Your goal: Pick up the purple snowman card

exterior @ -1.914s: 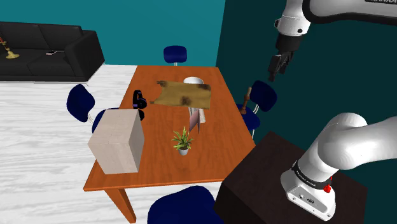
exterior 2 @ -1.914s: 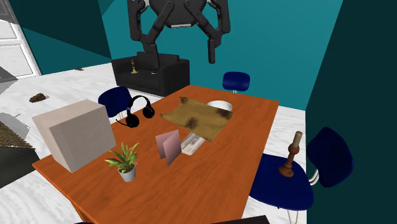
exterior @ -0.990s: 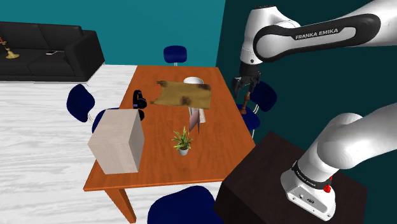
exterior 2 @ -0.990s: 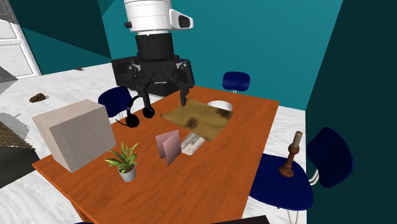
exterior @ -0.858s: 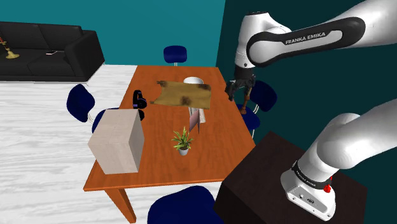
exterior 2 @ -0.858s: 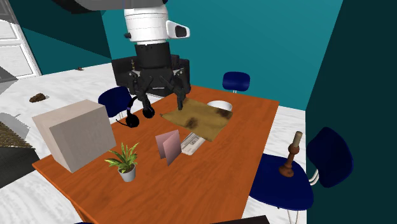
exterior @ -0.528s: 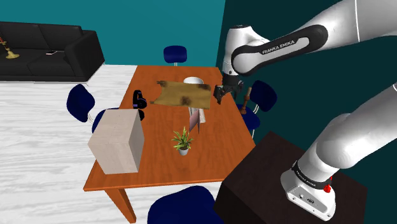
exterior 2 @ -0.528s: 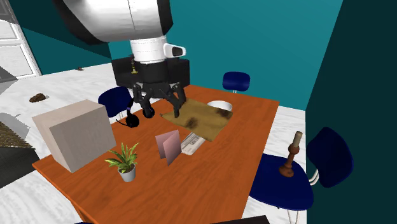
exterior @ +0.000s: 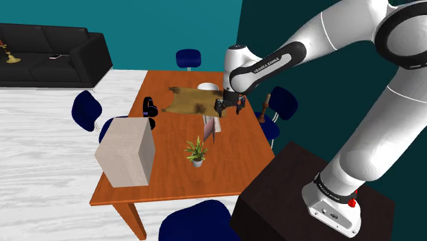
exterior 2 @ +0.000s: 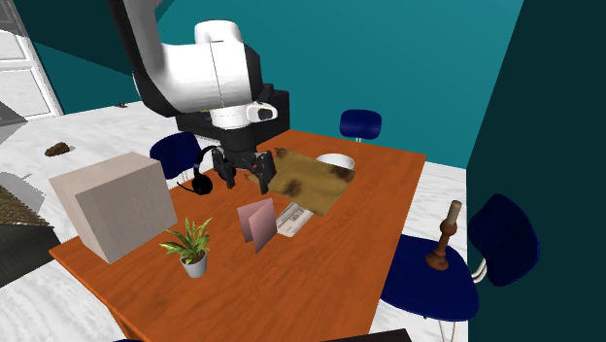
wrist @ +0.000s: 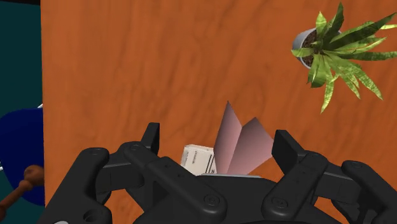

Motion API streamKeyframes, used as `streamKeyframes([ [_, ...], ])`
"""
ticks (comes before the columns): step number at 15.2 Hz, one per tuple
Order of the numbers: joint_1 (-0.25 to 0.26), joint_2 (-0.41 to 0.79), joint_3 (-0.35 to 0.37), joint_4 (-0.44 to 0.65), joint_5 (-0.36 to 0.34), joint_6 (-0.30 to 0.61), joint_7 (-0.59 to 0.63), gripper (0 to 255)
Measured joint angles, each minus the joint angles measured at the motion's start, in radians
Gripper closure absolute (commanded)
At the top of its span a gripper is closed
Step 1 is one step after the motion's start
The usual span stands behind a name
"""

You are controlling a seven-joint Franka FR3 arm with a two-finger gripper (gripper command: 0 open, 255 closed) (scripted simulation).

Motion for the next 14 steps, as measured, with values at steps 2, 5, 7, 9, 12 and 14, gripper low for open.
streamKeyframes([
  [2,0.004,0.081,-0.004,0.058,-0.023,0.025,0.053,0],
  [5,0.014,0.205,-0.02,0.141,-0.056,0.069,0.13,0],
  [7,0.022,0.281,-0.033,0.206,-0.07,0.084,0.171,0],
  [9,0.03,0.35,-0.048,0.262,-0.08,0.101,0.21,0],
  [12,0.047,0.471,-0.071,0.374,-0.091,0.115,0.266,0],
  [14,0.051,0.514,-0.079,0.419,-0.092,0.117,0.282,0],
])
